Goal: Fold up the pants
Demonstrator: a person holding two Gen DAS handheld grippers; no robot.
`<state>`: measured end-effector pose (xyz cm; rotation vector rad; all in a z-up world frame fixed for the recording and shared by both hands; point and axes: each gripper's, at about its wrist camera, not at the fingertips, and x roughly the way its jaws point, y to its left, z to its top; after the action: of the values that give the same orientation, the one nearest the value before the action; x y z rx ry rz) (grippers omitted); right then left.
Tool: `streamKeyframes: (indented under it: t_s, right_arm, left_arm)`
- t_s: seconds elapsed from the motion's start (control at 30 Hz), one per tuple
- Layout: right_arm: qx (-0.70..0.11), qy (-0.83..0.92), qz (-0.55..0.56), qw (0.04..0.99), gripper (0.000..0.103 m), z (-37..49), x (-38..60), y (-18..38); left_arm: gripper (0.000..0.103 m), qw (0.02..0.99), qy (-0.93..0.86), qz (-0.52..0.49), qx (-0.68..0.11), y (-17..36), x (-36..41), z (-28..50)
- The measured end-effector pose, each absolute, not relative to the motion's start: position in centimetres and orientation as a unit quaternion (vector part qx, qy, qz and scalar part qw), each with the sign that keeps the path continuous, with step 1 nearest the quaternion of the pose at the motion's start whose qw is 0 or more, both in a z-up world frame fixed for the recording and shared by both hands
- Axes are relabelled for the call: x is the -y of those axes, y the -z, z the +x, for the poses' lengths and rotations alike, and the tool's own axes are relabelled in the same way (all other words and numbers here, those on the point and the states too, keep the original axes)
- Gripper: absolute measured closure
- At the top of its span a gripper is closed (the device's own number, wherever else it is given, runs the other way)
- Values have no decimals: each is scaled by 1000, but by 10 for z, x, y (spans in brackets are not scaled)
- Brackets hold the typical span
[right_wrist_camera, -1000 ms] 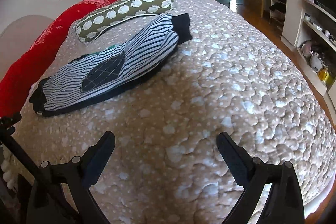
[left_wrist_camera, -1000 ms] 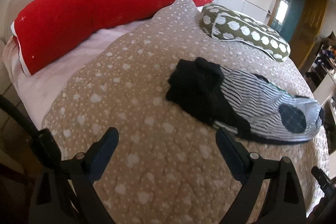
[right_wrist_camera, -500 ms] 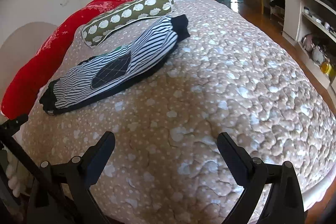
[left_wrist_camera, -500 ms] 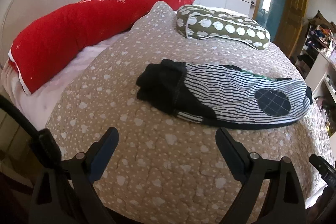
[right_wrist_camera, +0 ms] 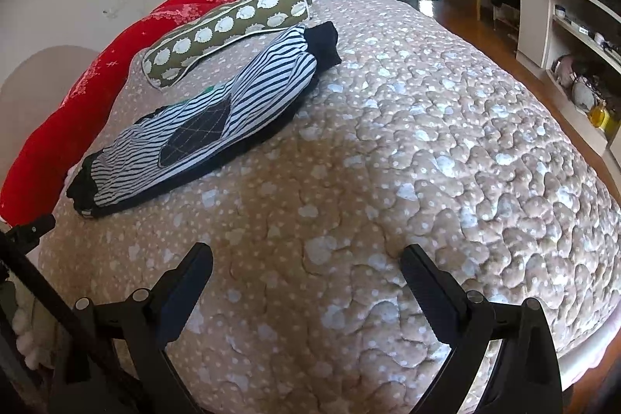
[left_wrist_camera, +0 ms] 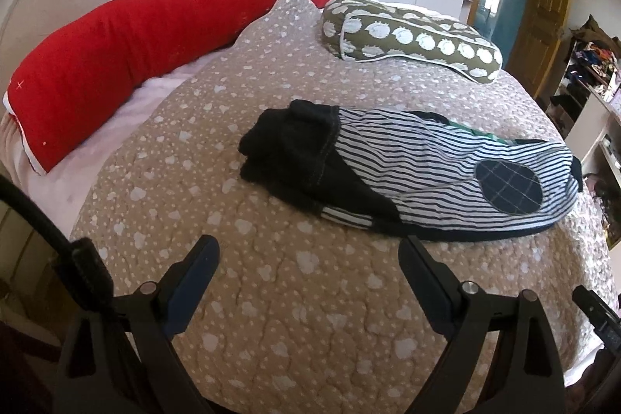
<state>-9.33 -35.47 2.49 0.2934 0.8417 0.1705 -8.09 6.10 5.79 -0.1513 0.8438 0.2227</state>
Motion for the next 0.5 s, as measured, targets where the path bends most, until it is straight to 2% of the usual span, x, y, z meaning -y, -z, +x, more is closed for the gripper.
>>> streamKeyframes:
  t_s: [0.5]
  right_arm:
    - [-408, -70, 138, 900, 3, -65, 348, -25]
  left_arm:
    - [10, 880, -78, -175, -434, -35, -114, -47]
